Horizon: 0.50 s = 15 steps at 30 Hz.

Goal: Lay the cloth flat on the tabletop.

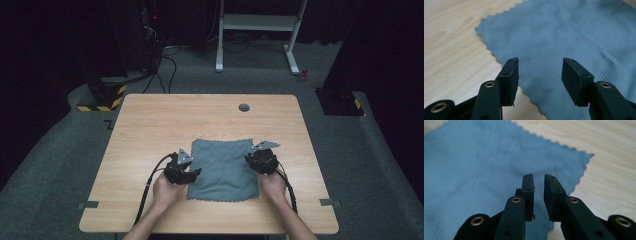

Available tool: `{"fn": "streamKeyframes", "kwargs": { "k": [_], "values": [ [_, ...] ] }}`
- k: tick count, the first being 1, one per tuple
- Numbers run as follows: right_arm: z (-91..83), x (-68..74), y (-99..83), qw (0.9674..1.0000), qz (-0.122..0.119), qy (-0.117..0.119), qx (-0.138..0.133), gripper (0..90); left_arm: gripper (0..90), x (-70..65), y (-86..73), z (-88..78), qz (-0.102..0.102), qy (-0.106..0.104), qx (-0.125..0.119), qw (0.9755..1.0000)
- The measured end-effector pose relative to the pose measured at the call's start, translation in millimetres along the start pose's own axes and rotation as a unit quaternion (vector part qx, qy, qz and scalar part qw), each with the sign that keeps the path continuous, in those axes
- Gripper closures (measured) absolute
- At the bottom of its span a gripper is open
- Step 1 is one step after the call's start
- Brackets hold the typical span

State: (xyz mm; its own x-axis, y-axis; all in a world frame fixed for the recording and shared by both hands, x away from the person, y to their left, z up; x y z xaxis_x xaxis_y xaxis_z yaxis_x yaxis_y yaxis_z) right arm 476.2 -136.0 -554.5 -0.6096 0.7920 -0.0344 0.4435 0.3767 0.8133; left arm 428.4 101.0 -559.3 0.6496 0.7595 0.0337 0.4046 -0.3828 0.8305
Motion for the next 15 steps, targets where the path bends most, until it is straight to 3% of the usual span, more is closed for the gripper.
{"fn": "streamKeyframes", "kwargs": {
  "k": [1,3,5,7,8,10,13,14,15],
  "values": [
    [-1.2,1.2,-2.8,1.0,-0.004,-0.004,0.004,77.1,48.2,0.4,-3.3,1.2,0.006,0.004,0.007,0.9999],
    [-2.5,2.2,-11.8,0.9999,-0.01,-0.006,0.011,76.6,48.6,7.7,-10.8,6.8,0.0,0.019,0.022,0.9996],
    [1.5,-1.0,-18.8,0.9996,-0.01,-0.011,0.024,76.5,48.1,13.2,-11.7,8.5,-0.008,0.019,0.015,0.9997],
    [2.8,-2.6,-19.5,0.9998,-0.009,-0.009,0.017,76.5,47.6,14.8,-11.5,9.6,-0.014,0.019,0.013,0.9996],
    [5.0,-6.4,-19.2,0.9999,0.004,-0.007,0.01,76.7,47.3,19.1,-9.9,12.1,-0.007,0.028,0.008,0.9995],
    [7.2,-8.1,-17.7,0.9999,-0.002,-0.012,0.008,76.3,47.3,21.8,-8.7,13.8,-0.014,0.028,0.016,0.9994],
    [5.6,-7.4,-18.1,0.9998,0.001,-0.018,0.012,72.8,48.1,19.8,-8.8,12.3,-0.014,0.031,0.019,0.9992],
    [2.7,-5.6,-18.8,0.9998,0.005,-0.013,0.01,71.7,47.8,11.5,-9.8,5.7,-0.014,0.013,0.009,0.9998],
    [2.7,-5.6,-18.8,0.9998,0.005,-0.013,0.01,71.7,47.6,11.5,-9.8,5.7,-0.014,0.013,0.009,0.9998]
  ]
}}
Point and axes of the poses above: each handheld gripper's, and its own axes: z roughly forward along the jaws, y roughly out of its top, x roughly to its left, the point moved 8 cm from there along z, roughly forward along the jaws, and after that the axes turned 10 degrees about -x, right-handed, at the moved point
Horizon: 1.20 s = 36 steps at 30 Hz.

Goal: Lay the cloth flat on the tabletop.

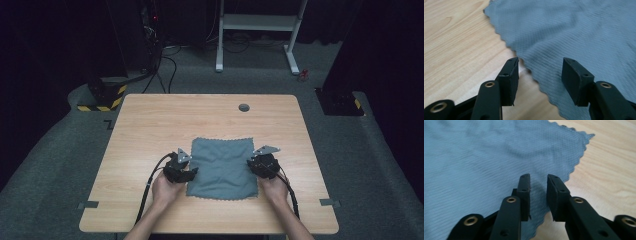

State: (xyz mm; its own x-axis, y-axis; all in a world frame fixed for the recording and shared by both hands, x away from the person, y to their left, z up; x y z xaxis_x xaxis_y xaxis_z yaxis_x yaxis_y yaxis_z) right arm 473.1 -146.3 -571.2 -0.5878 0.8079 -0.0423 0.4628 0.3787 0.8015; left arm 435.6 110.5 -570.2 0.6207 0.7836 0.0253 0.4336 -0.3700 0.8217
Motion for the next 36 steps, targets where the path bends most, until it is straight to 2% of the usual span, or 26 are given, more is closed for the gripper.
{"fn": "streamKeyframes", "kwargs": {
  "k": [1,2,5,6,7,8,11,14,15,17,18,22,24,28,31,32,34,35,36],
  "values": [
    [-10.3,6.9,-1.9,0.9998,0.005,0.014,-0.01,70.2,47.2,-5.4,-0.8,-4.8,0.0,-0.008,-0.006,0.9999],
    [-10.3,6.9,-1.9,0.9998,0.005,0.014,-0.01,70.2,47.2,-9.7,-1.5,-9.9,0.005,-0.014,-0.011,0.9998],
    [-31.0,19.6,-7.3,0.9992,-0.005,0.032,-0.024,69.1,46.2,-24.3,-4.0,-25.1,0.004,-0.034,-0.024,0.9991],
    [-45.8,29.4,-13.6,0.9983,-0.004,0.047,-0.033,68.8,45.9,-32.5,-6.2,-29.9,0.005,-0.042,-0.029,0.9987],
    [-49.7,32.4,-16.3,0.9981,-0.004,0.051,-0.034,68.8,45.9,-32.5,-6.2,-29.9,0.005,-0.042,-0.029,0.9987],
    [-54.1,36.6,-20.1,0.9978,-0.005,0.056,-0.035,68.8,45.9,-40.8,-9.5,-33.8,0.01,-0.048,-0.029,0.9984],
    [-63.0,45.3,-32.8,0.9973,-0.013,0.064,-0.033,68.7,45.9,-46.5,-15.0,-35.8,0.02,-0.042,-0.027,0.9986],
    [-66.1,48.5,-39.4,0.9973,-0.011,0.066,-0.031,67.4,45.8,-46.8,-19.3,-34.0,0.019,-0.038,-0.02,0.9989],
    [-67.4,49.9,-43.7,0.9974,-0.014,0.064,-0.028,61.7,45.5,-44.9,-22.2,-32.0,0.017,-0.03,-0.014,0.9993],
    [-67.3,50.3,-45.3,0.9977,-0.014,0.062,-0.024,60.4,45.2,-43.4,-23.2,-31.6,0.019,-0.025,-0.011,0.9994],
    [-66.3,50.5,-49.6,0.9982,-0.029,0.052,-0.012,59.0,45.2,-41.3,-24.8,-31.3,0.02,-0.021,-0.009,0.9995],
    [-69.7,50.2,-53.0,0.9981,-0.031,0.051,-0.014,58.2,44.5,-41.3,-27.8,-33.0,0.006,-0.026,-0.005,0.9996],
    [-75.9,48.5,-57.6,0.9979,-0.026,0.058,-0.009,57.2,44.2,-44.7,-30.5,-39.2,0.02,-0.027,0.007,0.9994],
    [-83.8,49.8,-62.6,0.9979,-0.03,0.057,-0.002,56.6,43.8,-50.4,-33.3,-43.9,0.021,-0.035,0.012,0.9991],
    [-84.2,50.3,-60.9,0.9981,-0.04,0.046,-0.005,56.5,43.5,-52.4,-32.1,-43.3,0.026,-0.032,0.01,0.9991],
    [-84.6,51.5,-57.9,0.9981,-0.037,0.047,-0.014,57.0,43.2,-53.6,-29.9,-41.8,0.026,-0.034,0.003,0.9991],
    [-82.8,57.7,-45.9,0.9974,-0.028,0.057,-0.034,57.5,42.4,-54.4,-24.2,-37.8,0.023,-0.038,-0.007,0.999],
    [-80.9,60.7,-42.2,0.997,-0.031,0.061,-0.037,57.7,42.2,-54.1,-21.6,-35.8,0.022,-0.037,-0.013,0.999],
    [-71.8,69.1,-33.9,0.9957,-0.038,0.074,-0.041,57.9,42.0,-52.7,-15.6,-30.1,0.017,-0.034,-0.021,0.9991]
  ]
}}
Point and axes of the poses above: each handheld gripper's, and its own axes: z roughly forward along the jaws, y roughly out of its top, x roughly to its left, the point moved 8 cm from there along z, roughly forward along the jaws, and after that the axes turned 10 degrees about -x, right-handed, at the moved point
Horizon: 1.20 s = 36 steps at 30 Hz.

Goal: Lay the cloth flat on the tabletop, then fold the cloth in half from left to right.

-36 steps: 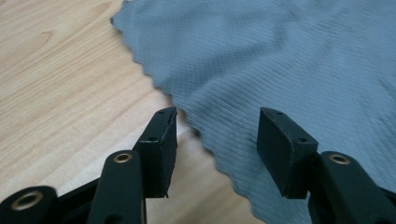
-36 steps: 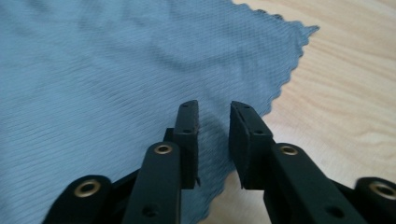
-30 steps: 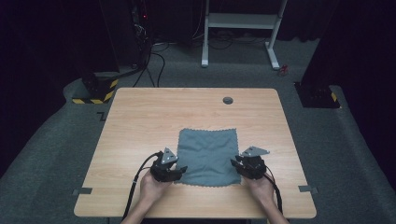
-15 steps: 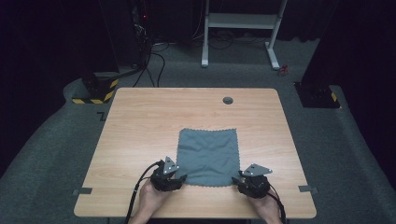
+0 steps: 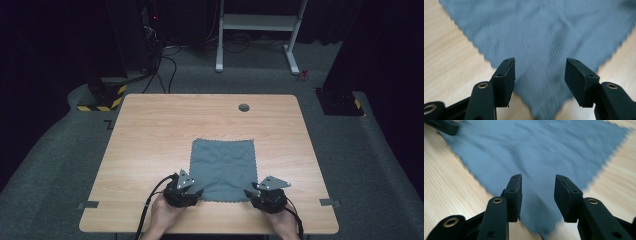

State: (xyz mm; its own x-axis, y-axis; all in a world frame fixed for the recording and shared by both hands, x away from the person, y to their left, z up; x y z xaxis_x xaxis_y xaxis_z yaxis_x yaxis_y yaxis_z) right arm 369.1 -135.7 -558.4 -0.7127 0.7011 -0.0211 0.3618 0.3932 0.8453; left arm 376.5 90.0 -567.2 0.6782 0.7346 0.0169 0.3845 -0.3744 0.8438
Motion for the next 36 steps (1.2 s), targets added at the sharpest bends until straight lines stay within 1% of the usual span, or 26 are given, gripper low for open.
{"fn": "streamKeyframes", "kwargs": {
  "k": [1,2,4,5,6,7,8,10,11,13,15,16,17,19,20,21,25,26,27,28,29,30,31,32,33,36],
  "values": [
    [0.0,0.0,0.0,1.0,0.0,0.0,0.0,57.9,41.8,0.0,0.0,0.0,0.0,0.0,0.0,1.0],
    [5.0,1.8,2.0,1.0,-0.001,0.004,0.001,57.9,41.8,2.1,1.7,3.9,-0.003,0.004,-0.002,1.0],
    [20.0,6.7,4.7,0.9999,-0.003,0.01,0.004,57.6,41.7,6.2,0.9,8.2,-0.005,0.01,0.001,0.9999],
    [25.7,8.3,5.0,0.9999,-0.007,0.01,0.006,57.2,41.4,7.3,-0.2,9.2,-0.003,0.014,0.005,0.9999],
    [28.9,9.6,4.7,0.9999,-0.007,0.008,0.01,56.9,41.0,8.3,-2.5,9.8,0.009,0.023,0.01,0.9997],
    [34.7,11.5,2.9,0.9998,-0.009,0.006,0.017,55.6,40.7,7.9,-4.3,8.2,0.012,0.022,0.004,0.9997],
    [35.6,11.9,2.2,0.9998,-0.012,0.005,0.015,55.6,40.4,8.2,-5.3,7.0,0.013,0.025,0.003,0.9996],
    [34.7,12.0,1.6,0.9998,-0.014,0.005,0.015,55.3,39.9,9.2,-6.6,5.7,0.013,0.025,-0.001,0.9996],
    [31.9,11.9,-0.9,0.9999,-0.009,0.011,0.008,54.6,39.1,10.4,-8.3,4.6,0.008,0.022,-0.006,0.9997],
    [30.7,11.7,-2.1,0.9999,-0.008,0.012,0.005,54.4,38.9,11.1,-8.9,4.1,0.006,0.021,-0.009,0.9997],
    [26.8,11.0,-4.8,0.9998,-0.013,0.016,0.001,54.4,38.5,11.7,-10.4,2.4,0.004,0.02,-0.012,0.9997],
    [25.0,11.0,-5.8,0.9997,-0.016,0.018,0.0,55.5,38.5,11.7,-11.6,1.6,0.002,0.019,-0.018,0.9997],
    [25.0,11.0,-5.8,0.9997,-0.016,0.018,0.0,55.5,38.5,11.7,-11.6,1.6,0.002,0.019,-0.018,0.9997],
    [24.8,11.2,-5.9,0.9998,-0.011,0.016,0.001,55.6,37.5,13.6,-12.4,1.8,-0.011,0.016,-0.016,0.9997],
    [24.8,11.2,-6.0,0.9998,-0.011,0.016,0.001,55.6,37.3,13.6,-12.4,1.8,-0.011,0.016,-0.016,0.9997],
    [24.8,11.2,-6.0,0.9998,-0.011,0.016,0.001,55.6,37.3,13.6,-12.6,1.9,-0.016,0.015,-0.015,0.9997],
    [24.7,11.0,-6.0,0.9998,-0.006,0.02,0.001,56.0,35.6,14.1,-12.7,2.1,-0.018,0.015,-0.015,0.9996],
    [24.2,10.2,-5.9,0.9999,-0.006,0.013,-0.001,61.2,35.6,14.1,-12.6,1.9,-0.02,0.015,-0.015,0.9996],
    [24.2,10.2,-5.9,0.9999,-0.006,0.013,-0.001,61.2,36.5,14.1,-12.6,1.9,-0.02,0.015,-0.015,0.9996],
    [23.6,10.1,-5.6,0.9999,-0.008,0.008,-0.002,62.5,36.5,14.2,-12.3,1.3,-0.02,0.014,-0.014,0.9996],
    [22.4,11.6,-4.3,0.9999,-0.012,0.006,-0.007,62.6,38.5,13.9,-12.1,1.3,-0.023,0.01,-0.015,0.9996],
    [22.0,12.4,-3.3,0.9998,-0.013,0.007,-0.01,62.2,38.6,14.9,-11.3,1.6,-0.023,0.011,-0.016,0.9995],
    [21.8,14.0,-1.6,0.9998,-0.008,0.014,-0.011,62.5,39.1,16.4,-9.0,2.8,-0.033,0.005,-0.017,0.9993],
    [21.8,14.0,-1.6,0.9998,-0.008,0.014,-0.011,62.5,39.4,16.4,-9.0,2.8,-0.033,0.005,-0.017,0.9993],
    [22.4,14.5,-1.2,0.9998,-0.004,0.017,-0.009,63.2,39.4,17.5,-6.5,4.3,-0.042,0.001,-0.018,0.9989],
    [25.6,15.9,3.2,0.9997,-0.003,0.023,-0.01,65.8,39.8,23.4,1.7,9.5,-0.044,0.001,-0.015,0.9989]
  ]
}}
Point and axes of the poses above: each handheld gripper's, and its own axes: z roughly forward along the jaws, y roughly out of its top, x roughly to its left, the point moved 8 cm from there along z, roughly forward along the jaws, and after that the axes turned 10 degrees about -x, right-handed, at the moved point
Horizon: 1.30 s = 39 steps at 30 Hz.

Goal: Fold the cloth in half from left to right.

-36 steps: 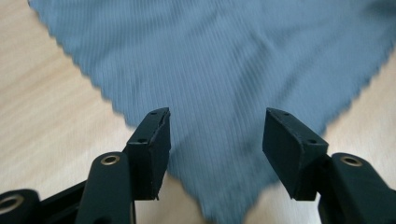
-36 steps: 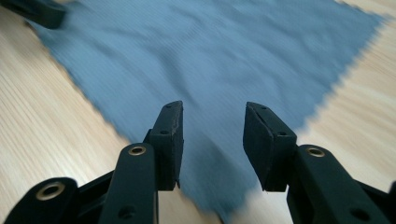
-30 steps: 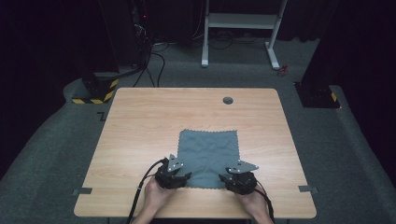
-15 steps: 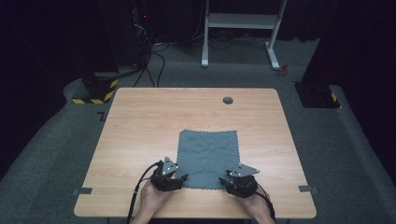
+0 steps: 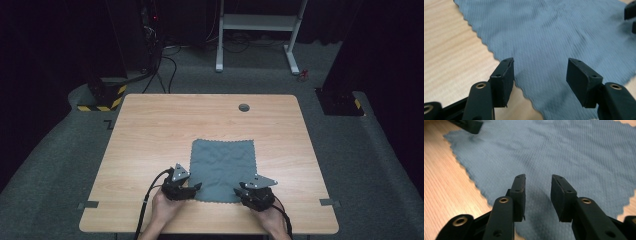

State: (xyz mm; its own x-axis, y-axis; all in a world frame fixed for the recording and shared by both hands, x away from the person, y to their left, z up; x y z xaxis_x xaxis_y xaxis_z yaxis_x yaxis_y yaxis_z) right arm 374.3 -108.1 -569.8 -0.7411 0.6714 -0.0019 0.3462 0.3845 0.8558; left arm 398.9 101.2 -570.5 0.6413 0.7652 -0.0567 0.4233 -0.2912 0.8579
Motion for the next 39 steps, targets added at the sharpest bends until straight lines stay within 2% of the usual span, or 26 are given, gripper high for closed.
{"fn": "streamKeyframes", "kwargs": {
  "k": [4,6,8,9,11,12,14,16,18,19,20,22,24,25,27,28,29,30,32,34,35,36,39],
  "values": [
    [7.5,8.0,7.2,0.9999,-0.008,0.011,-0.004,69.6,41.0,8.7,10.4,11.7,-0.008,-0.002,0.0,1.0],
    [16.3,18.1,13.9,0.9995,-0.019,0.025,-0.003,73.5,42.5,16.6,16.9,23.5,0.002,-0.002,0.009,1.0],
    [18.4,20.9,15.3,0.9994,-0.02,0.029,-0.002,74.5,42.8,19.9,20.2,28.1,0.008,0.001,0.009,0.9999],
    [26.5,28.1,19.2,0.9988,-0.028,0.04,0.002,76.8,43.7,23.8,24.5,34.2,0.001,-0.005,0.012,0.9999],
    [29.5,30.5,20.4,0.9985,-0.03,0.045,0.003,77.4,43.6,27.3,27.8,38.4,-0.006,-0.004,0.011,0.9999],
    [37.8,36.8,23.0,0.9981,-0.033,0.052,0.008,78.2,43.7,29.8,29.8,40.7,-0.004,-0.001,0.011,0.9999],
    [41.7,40.6,24.5,0.9978,-0.036,0.055,0.009,78.5,43.7,33.6,35.4,46.3,-0.004,0.0,0.012,0.9999],
    [53.3,52.0,32.3,0.9968,-0.045,0.066,0.004,78.8,43.8,39.5,42.7,55.6,0.017,0.01,0.022,0.9996],
    [55.9,54.3,34.4,0.9965,-0.047,0.069,0.002,78.8,43.8,40.4,44.7,58.6,0.019,0.011,0.023,0.9995],
    [61.8,62.0,38.9,0.9956,-0.052,0.079,0.001,78.8,45.1,44.6,48.8,63.3,0.015,0.023,0.004,0.9996],
    [61.8,62.0,38.9,0.9956,-0.052,0.079,0.001,78.8,45.5,44.6,48.8,63.3,0.015,0.023,0.004,0.9996],
    [70.5,74.3,43.6,0.9936,-0.065,0.092,0.004,78.7,45.5,55.2,47.6,72.5,-0.015,0.036,0.0,0.9993],
    [72.8,78.1,44.3,0.9931,-0.068,0.096,0.005,78.6,45.5,58.9,44.3,74.9,-0.021,0.042,0.008,0.9989],
    [74.9,82.2,44.4,0.9925,-0.069,0.1,0.005,78.5,45.9,60.9,43.4,75.5,-0.02,0.041,0.004,0.999],
    [78.6,90.3,42.4,0.9906,-0.075,0.114,0.01,78.0,46.8,67.0,42.9,74.1,-0.012,0.057,0.009,0.9982],
    [79.6,95.9,39.6,0.9897,-0.081,0.117,0.016,76.5,47.0,68.6,42.3,73.6,-0.01,0.059,0.009,0.9982],
    [79.7,97.4,39.5,0.9892,-0.089,0.116,0.013,76.3,47.4,71.0,42.3,73.4,-0.01,0.06,0.006,0.9982],
    [78.6,99.4,39.0,0.9885,-0.094,0.118,0.014,76.2,48.2,75.1,42.1,73.2,-0.009,0.071,0.008,0.9974],
    [75.3,104.8,36.9,0.9865,-0.097,0.131,0.015,74.9,45.5,83.5,41.9,72.9,-0.023,0.086,0.004,0.996],
    [74.3,106.0,36.5,0.9863,-0.097,0.132,0.017,74.5,45.8,90.2,42.1,72.6,-0.032,0.095,0.004,0.9949],
    [73.8,107.0,36.2,0.9858,-0.101,0.133,0.017,74.1,45.9,91.5,42.9,73.0,-0.032,0.095,0.011,0.9949],
    [73.1,108.0,35.8,0.9857,-0.102,0.132,0.019,73.8,45.5,94.2,47.0,76.2,-0.022,0.095,0.03,0.9947],
    [73.3,107.9,36.0,0.9852,-0.107,0.132,0.017,74.1,46.3,97.4,50.8,80.2,-0.013,0.1,0.038,0.9941]
  ]
}}
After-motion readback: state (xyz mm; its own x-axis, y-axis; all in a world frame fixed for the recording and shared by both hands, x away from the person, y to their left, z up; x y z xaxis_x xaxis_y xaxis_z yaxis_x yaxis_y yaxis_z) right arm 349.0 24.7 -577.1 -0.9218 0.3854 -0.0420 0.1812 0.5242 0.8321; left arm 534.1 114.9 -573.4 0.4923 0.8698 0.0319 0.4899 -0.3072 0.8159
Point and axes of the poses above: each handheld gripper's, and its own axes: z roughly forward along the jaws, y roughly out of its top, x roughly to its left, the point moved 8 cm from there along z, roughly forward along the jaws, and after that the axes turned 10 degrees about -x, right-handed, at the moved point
